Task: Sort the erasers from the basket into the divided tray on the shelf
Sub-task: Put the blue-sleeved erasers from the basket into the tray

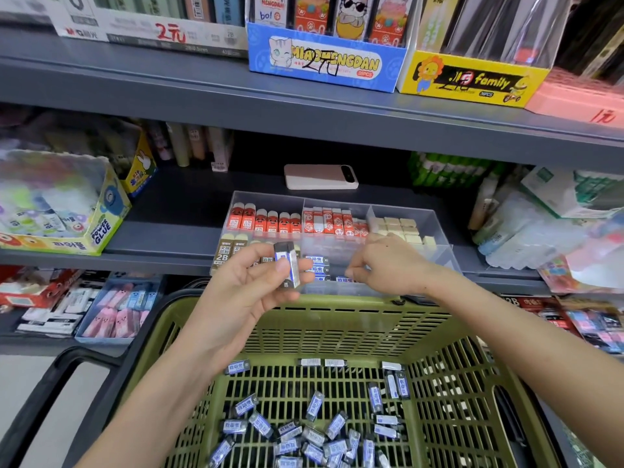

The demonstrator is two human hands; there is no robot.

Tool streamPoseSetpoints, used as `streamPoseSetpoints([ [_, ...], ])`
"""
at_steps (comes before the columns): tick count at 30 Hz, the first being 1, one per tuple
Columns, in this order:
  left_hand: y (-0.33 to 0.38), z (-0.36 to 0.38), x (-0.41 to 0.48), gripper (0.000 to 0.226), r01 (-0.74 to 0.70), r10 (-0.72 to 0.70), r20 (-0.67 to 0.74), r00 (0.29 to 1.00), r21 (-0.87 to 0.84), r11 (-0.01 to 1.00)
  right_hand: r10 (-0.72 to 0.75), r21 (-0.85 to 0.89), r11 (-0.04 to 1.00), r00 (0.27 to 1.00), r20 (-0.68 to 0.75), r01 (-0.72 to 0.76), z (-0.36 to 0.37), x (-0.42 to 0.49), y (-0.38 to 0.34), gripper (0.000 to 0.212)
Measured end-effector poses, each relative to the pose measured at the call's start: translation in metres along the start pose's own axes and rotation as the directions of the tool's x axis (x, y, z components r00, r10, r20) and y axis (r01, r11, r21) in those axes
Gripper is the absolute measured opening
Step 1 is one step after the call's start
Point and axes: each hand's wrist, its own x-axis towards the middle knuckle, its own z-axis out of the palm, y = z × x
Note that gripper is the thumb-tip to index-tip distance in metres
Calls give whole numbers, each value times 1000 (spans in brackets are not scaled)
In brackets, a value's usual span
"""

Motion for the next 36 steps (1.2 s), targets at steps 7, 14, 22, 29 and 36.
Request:
streamPoseSetpoints([
  [7,-4,3,-1,48,-23,25,-59,998,20,1000,-91,737,585,930,-355,339,-19,-35,-45,7],
  [14,-5,4,-2,19,-54,53,-23,998,-32,998,56,843,443,929,-365,305,-11,-43,-75,13],
  [22,-4,-3,-2,20,-326,380,-62,923,399,857,220,479,877,919,-326,-40,-21,-13,-8,7],
  [29,-6,-6,0,23,-394,459,-34,888,458,797,147,72,989,934,-327,-130,-4,8,-6,7],
  [36,-7,-9,1,25,-409,472,-24,881,462,787,87,-106,987,959,-270,-119,6,9,-7,19],
])
